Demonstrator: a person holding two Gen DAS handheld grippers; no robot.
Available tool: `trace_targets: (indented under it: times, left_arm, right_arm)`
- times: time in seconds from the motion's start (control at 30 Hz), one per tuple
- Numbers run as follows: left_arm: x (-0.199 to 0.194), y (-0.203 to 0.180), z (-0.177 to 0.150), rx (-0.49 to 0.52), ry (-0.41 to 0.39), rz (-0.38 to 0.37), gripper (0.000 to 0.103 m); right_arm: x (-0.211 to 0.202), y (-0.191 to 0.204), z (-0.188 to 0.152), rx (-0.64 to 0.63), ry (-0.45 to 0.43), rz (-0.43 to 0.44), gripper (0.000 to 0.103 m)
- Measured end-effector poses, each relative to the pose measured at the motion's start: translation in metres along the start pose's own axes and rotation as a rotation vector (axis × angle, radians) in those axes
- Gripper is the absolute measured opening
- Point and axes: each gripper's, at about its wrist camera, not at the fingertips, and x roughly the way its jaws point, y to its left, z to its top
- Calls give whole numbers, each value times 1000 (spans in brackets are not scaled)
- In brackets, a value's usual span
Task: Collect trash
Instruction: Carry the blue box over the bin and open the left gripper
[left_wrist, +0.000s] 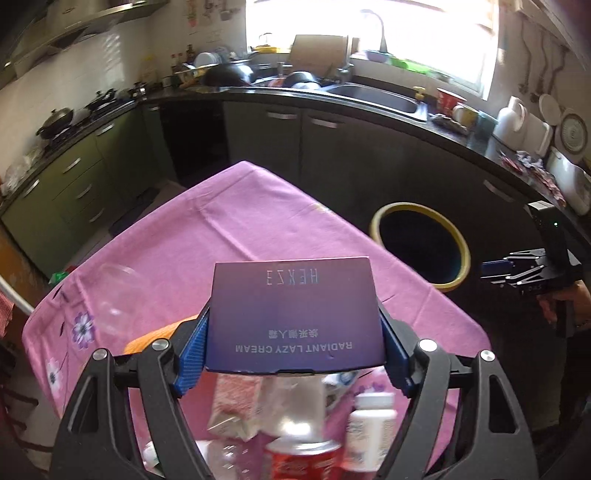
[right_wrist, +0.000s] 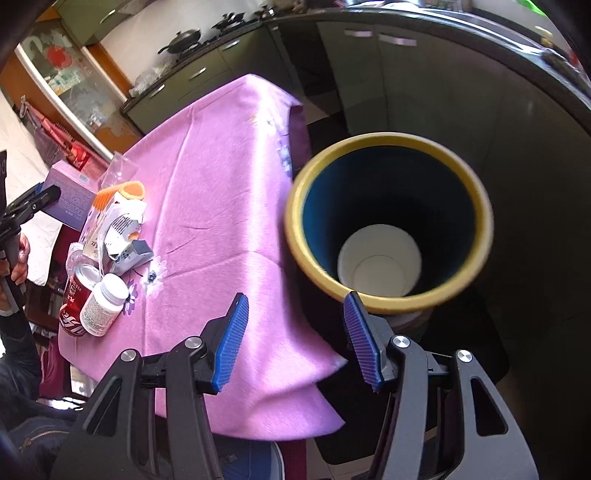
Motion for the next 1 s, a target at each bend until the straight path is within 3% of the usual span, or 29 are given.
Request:
trace_targets:
  times: [0.27,0.47,0.67,0.73,0.83,1.0]
  left_arm:
    - [100,-136,74,144,92,-196,74]
    - [189,-213,97,218,180,-208,74]
    - [243,-244,99,202,240,-191,78]
    - [244,-244,100,197,235,-177,84]
    - [233,-239,103,182,215,-191,86]
    - [163,-196,108,124,127,-237,87]
  right_arm:
    - [-43,-60,-42,130,-82,-31,55]
    - [-57,-99,-73,223,-113,-27,55]
    - [-57,-117,-88,266,-112,-17,56]
    - [-57,-118,-88,266,-114,-11,58]
    - [-55,-116,-85,255,-113,-4,60]
    - [-47,-100,-76,217,-109,27,60]
